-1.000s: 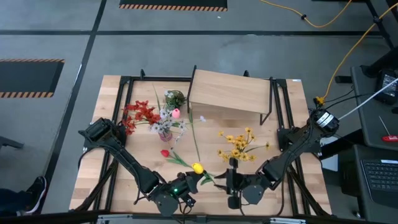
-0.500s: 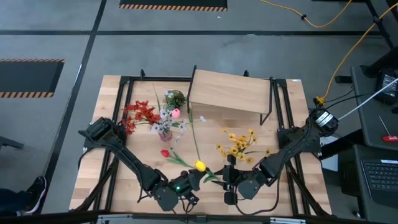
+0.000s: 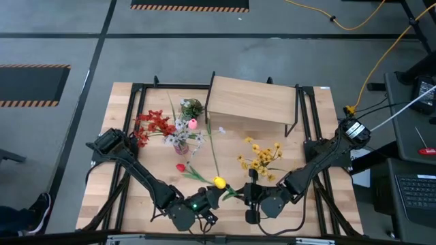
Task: Pick and place flowers into a vace then onto a shelf
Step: Put the yellow flower into the transparent vase
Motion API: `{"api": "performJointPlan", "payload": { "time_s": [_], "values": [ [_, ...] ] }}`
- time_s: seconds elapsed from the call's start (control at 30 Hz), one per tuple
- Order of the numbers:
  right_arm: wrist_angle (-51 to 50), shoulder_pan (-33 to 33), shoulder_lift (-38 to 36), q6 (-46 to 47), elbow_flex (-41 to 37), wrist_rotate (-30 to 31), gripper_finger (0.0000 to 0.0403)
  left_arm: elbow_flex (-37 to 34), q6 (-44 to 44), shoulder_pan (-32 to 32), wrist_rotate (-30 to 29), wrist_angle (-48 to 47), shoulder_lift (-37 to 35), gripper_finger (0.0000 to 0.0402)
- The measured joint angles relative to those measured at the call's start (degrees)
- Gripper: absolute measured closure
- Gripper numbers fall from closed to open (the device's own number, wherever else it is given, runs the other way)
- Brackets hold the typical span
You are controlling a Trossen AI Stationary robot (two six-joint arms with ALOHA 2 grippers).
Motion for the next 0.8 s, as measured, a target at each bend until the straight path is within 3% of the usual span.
{"api": "performJointPlan", "payload": {
  "time_s": [0.07, 0.57, 0.7, 0.8],
  "values": [
    [0.14, 0.13, 0.00, 0.03, 0.00, 0.00, 0.0392, 0.00, -1.41, -0.05, 0.02, 0.00, 0.00, 0.0398],
    [1.36, 1.85, 0.00, 1.12, 0.00, 2.22, 0.0401, 0.00, -14.65, -3.03, 0.52, -0.04, 0.00, 0.0348],
    [1.92, 2.20, 0.00, 0.89, 0.00, 2.43, 0.0401, 0.00, -18.20, -4.57, -1.83, -0.07, 0.00, 0.0335],
    [4.55, 2.67, 0.00, -2.19, 0.00, 2.57, 0.0401, 0.00, -26.28, -5.44, -4.03, -0.28, 0.00, 0.0332]
  ]
}}
